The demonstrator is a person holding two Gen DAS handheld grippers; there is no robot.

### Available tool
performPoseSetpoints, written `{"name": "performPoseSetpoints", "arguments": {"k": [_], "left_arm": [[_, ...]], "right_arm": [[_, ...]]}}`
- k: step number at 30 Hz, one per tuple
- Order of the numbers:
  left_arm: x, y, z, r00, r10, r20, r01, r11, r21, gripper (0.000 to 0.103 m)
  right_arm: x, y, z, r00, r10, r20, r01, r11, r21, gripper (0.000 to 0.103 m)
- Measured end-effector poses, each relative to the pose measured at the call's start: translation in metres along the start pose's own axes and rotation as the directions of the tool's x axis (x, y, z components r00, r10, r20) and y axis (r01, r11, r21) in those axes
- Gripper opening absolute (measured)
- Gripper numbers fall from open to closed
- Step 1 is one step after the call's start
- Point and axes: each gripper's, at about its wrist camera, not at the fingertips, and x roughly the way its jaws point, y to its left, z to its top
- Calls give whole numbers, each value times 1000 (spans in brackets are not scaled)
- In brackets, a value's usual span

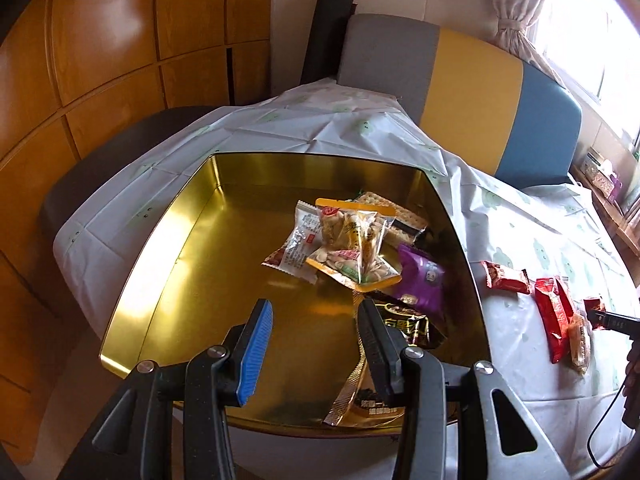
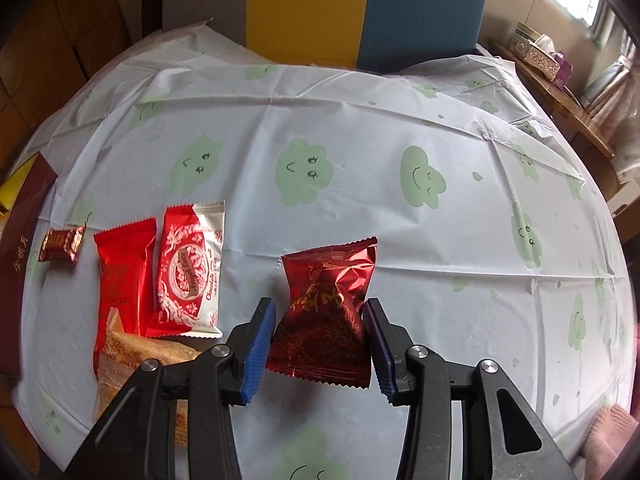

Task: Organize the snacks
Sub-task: 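Carry the red foil candy into the gold tray and open the right gripper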

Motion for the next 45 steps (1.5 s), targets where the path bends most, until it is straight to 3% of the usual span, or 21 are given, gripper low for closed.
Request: {"name": "performPoseSetpoints", "arguments": {"k": [7, 13, 19, 24, 32, 35, 39, 42, 44, 45], "left_arm": [[-1, 13, -3, 1000, 16, 11, -16, 1000, -19, 45], [1, 23, -6, 1000, 14, 4, -14, 999, -44, 45], [0, 40, -7, 999, 29, 20, -27, 995, -98, 45], [-3, 61, -6, 998, 62, 34, -56, 987, -150, 45], [1, 87, -7, 995, 96, 24, -89, 974, -210, 45], [3, 91, -8, 995, 97, 22, -90, 972, -218, 45], [4, 93, -10, 995, 95, 20, -88, 972, -219, 45], [5, 95, -12, 995, 95, 15, -89, 972, -218, 45], [5, 95, -13, 995, 96, 13, -91, 972, -218, 45], [5, 95, -13, 995, 94, 12, -90, 972, -219, 45]], "right_arm": [[-22, 23, 3, 995, 81, 54, -80, 996, -29, 46], [-52, 81, 5, 976, 192, 102, -179, 976, -126, 46], [-73, 171, -2, 930, 358, 87, -327, 910, -256, 46], [-89, 253, -9, 872, 488, 45, -443, 824, -353, 46], [-88, 342, -24, 812, 582, -48, -544, 725, -422, 46], [-80, 369, -34, 810, 580, -81, -549, 705, -449, 47], [-59, 391, -46, 836, 537, -117, -524, 714, -464, 47], [-52, 394, -52, 839, 531, -119, -518, 714, -470, 47], [-54, 393, -53, 829, 544, -127, -534, 704, -469, 54], [-55, 392, -55, 817, 560, -137, -552, 694, -462, 66]]}}
